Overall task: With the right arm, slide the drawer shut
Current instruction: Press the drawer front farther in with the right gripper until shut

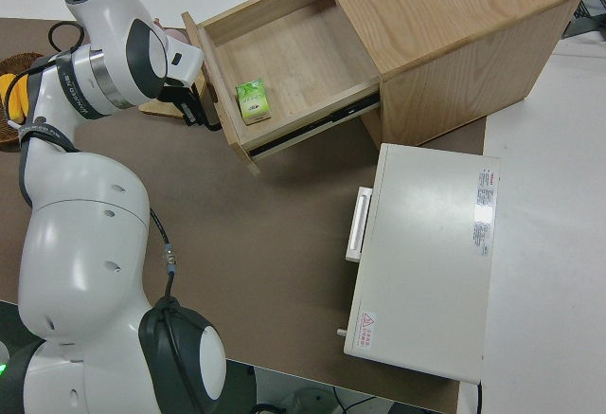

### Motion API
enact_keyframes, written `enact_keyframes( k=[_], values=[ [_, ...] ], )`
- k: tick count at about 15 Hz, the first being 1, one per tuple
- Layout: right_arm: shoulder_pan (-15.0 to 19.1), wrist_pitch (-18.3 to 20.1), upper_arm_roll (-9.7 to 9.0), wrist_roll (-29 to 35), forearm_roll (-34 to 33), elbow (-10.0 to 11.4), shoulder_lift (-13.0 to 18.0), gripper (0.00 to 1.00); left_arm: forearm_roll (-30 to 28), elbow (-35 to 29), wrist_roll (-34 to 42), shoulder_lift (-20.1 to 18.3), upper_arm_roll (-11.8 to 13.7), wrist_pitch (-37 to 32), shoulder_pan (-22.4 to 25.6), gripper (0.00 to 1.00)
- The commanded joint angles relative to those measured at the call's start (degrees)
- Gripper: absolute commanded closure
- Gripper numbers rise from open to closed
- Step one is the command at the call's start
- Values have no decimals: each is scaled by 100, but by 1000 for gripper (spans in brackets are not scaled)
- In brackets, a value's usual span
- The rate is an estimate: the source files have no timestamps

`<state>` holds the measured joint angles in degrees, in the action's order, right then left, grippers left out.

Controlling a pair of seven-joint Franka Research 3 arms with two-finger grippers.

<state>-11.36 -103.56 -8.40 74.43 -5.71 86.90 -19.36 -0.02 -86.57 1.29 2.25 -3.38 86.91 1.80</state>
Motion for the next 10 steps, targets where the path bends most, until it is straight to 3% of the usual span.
enact_keyframes(
  k=[1, 7, 10],
  values=[
    [283, -59, -83, 98, -88, -67, -42, 1000, 98, 149, 56, 65, -40, -113, 31, 7],
    [502, -50, -100, 10, -62, -375, -42, 1000, 98, 149, 56, 65, -40, -113, 31, 7],
    [643, -67, -109, -200, -35, -384, -103, 1000, 98, 149, 56, 65, -40, -113, 31, 7]
  ],
)
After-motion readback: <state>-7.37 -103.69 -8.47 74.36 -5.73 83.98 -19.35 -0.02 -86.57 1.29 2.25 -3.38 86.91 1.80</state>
